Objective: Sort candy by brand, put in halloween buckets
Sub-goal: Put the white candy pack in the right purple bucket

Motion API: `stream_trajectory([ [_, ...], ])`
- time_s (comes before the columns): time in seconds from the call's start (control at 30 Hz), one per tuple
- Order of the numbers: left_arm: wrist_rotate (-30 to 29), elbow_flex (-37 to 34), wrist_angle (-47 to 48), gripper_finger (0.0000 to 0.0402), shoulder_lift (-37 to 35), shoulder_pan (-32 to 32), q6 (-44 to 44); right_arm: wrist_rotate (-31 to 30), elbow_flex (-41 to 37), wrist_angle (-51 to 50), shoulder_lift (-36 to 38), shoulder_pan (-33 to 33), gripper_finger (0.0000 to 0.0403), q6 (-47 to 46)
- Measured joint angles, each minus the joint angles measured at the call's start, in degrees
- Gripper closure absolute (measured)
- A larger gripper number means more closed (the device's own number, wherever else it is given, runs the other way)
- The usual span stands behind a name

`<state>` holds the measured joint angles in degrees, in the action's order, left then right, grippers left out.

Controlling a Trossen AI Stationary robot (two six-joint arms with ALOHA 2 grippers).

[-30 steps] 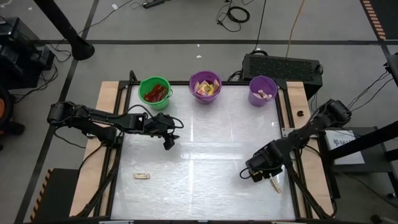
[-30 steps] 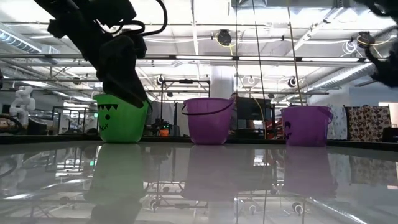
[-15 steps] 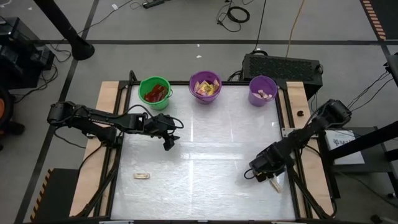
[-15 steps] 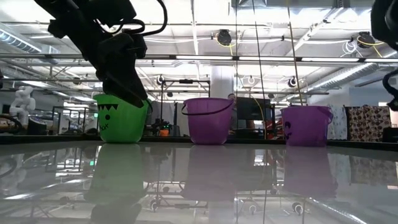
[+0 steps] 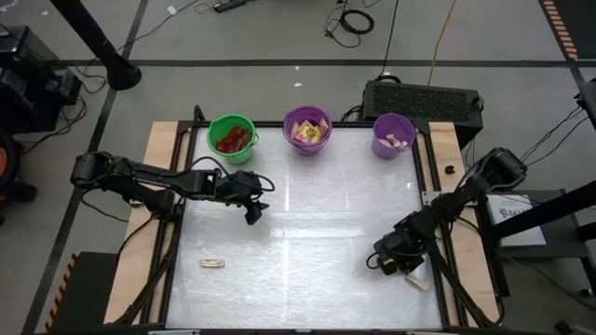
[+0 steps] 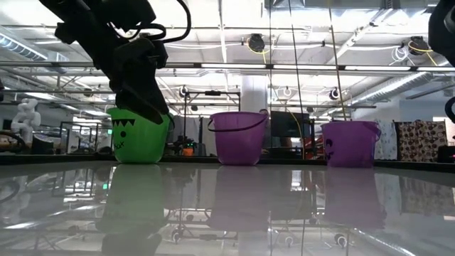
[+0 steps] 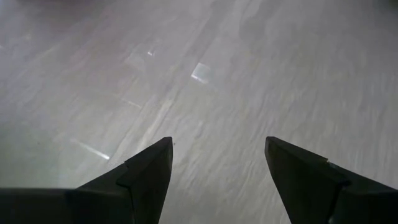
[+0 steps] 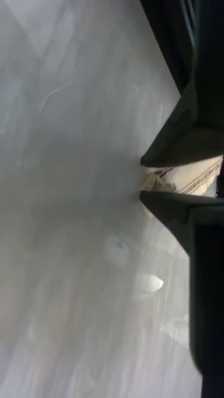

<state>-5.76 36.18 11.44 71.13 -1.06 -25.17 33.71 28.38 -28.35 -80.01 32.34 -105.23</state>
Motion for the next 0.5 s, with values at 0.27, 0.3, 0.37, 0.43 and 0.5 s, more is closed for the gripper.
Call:
stream_trajectory([
  [0.27,0.0,0.0,0.0,0.0139,0.0,0.0,0.0,-2.3,1.2,0.1,-0.1,-0.2,0.0395,-0.2],
  [0.3,0.0,0.0,0.0,0.0139,0.0,0.0,0.0,-3.2,1.5,0.1,-0.1,-0.5,0.0396,-0.5],
  [0.37,0.0,0.0,0.0,0.0139,0.0,0.0,0.0,-6.1,2.4,0.1,-0.1,-1.4,0.04,-0.7],
  [0.43,0.0,0.0,0.0,0.0139,0.0,0.0,0.0,-10.3,3.8,0.1,-0.1,-2.7,0.0401,-0.2],
  [0.5,0.0,0.0,0.0,0.0139,0.0,0.0,0.0,-16.9,5.8,0.4,-0.2,-4.3,0.0401,1.5],
])
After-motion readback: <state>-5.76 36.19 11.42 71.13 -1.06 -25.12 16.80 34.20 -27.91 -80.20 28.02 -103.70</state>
